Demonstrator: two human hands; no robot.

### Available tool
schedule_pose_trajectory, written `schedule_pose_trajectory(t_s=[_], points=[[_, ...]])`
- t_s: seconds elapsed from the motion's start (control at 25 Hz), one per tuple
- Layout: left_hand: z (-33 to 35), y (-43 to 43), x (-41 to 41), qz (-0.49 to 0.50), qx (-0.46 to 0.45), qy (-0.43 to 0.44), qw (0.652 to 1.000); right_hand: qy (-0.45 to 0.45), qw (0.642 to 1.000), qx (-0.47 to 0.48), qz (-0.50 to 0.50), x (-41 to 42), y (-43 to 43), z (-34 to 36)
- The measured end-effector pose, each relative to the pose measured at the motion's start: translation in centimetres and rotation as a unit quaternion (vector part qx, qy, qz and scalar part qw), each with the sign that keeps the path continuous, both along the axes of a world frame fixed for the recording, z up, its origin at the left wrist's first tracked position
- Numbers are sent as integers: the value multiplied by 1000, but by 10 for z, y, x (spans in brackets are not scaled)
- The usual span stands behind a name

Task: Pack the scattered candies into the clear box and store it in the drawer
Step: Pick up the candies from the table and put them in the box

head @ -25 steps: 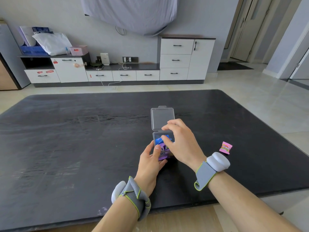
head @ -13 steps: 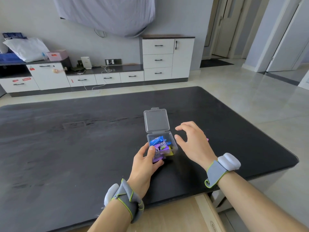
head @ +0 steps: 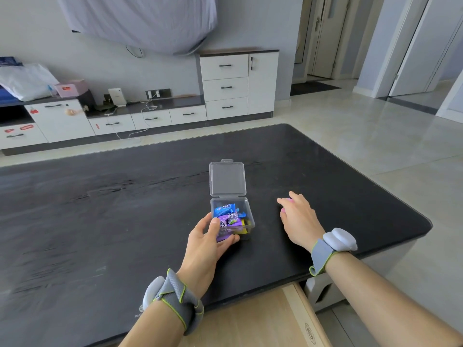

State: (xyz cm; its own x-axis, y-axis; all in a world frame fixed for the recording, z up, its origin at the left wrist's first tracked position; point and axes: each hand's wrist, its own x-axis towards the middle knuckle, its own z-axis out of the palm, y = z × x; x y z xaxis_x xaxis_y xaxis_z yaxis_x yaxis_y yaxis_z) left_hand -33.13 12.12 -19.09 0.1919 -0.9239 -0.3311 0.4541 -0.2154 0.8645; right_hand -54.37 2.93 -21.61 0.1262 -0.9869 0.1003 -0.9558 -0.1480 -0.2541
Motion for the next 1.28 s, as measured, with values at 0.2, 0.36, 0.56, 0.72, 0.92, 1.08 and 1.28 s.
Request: schedule_pose_trajectory(t_s=[0.2, 0.36, 0.56, 0.72, 0.92, 1.08, 1.28], points=[[3, -2, -1, 3, 10, -2, 1000, -10, 1000, -10, 1, 2, -1, 1], [3, -1, -2, 12, 14, -12, 1000, -47, 997, -52, 20, 11, 4, 10], [4, 1, 2, 8, 23, 3, 1000, -83, 990, -112, 38, 30, 10, 27], [4, 2, 4, -5, 29, -2, 1000, -139, 970, -185, 72, 52, 18, 44], [1, 2, 5, -11, 28, -19, 999, -160, 946, -240, 145, 79, 31, 56], [0, 1, 7, -15, 25, -32, 999, -149, 952, -213, 164, 85, 38, 43], [-4, -3, 13, -24, 45, -54, 997, -150, 957, -200, 151, 84, 44, 31]])
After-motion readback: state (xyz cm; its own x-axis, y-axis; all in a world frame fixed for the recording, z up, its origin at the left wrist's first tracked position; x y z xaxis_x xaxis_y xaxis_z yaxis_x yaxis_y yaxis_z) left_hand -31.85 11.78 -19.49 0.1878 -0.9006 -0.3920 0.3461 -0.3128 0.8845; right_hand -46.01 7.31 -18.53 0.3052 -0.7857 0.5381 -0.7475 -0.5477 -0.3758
